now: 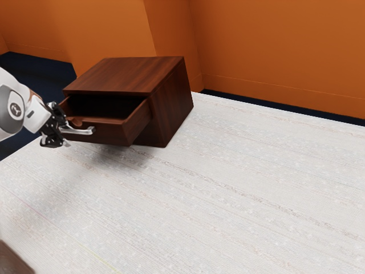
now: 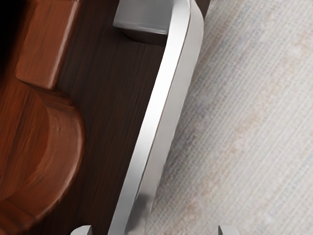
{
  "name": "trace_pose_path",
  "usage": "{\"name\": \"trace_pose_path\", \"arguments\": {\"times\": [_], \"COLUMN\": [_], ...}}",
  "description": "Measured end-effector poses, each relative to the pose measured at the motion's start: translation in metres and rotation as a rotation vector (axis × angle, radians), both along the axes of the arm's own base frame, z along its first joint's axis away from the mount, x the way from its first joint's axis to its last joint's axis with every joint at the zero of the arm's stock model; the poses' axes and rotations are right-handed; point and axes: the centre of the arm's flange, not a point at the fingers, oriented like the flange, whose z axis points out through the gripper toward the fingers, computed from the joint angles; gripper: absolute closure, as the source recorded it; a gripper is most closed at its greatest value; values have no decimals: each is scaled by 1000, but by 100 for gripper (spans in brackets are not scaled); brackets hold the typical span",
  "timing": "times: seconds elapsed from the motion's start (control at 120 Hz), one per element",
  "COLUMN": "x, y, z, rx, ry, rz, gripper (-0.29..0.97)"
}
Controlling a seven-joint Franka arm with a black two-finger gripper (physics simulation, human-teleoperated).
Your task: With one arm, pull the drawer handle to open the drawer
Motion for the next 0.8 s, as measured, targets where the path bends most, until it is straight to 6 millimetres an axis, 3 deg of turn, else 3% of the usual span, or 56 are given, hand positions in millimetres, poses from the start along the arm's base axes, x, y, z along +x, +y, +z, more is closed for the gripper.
{"name": "trace_pose_path", "arguments": {"times": [0.8], "x": [-23], "y": [-5], "z": [0], "rx": [-9], "ry": [1], "rz": [0], "gripper": [47]}}
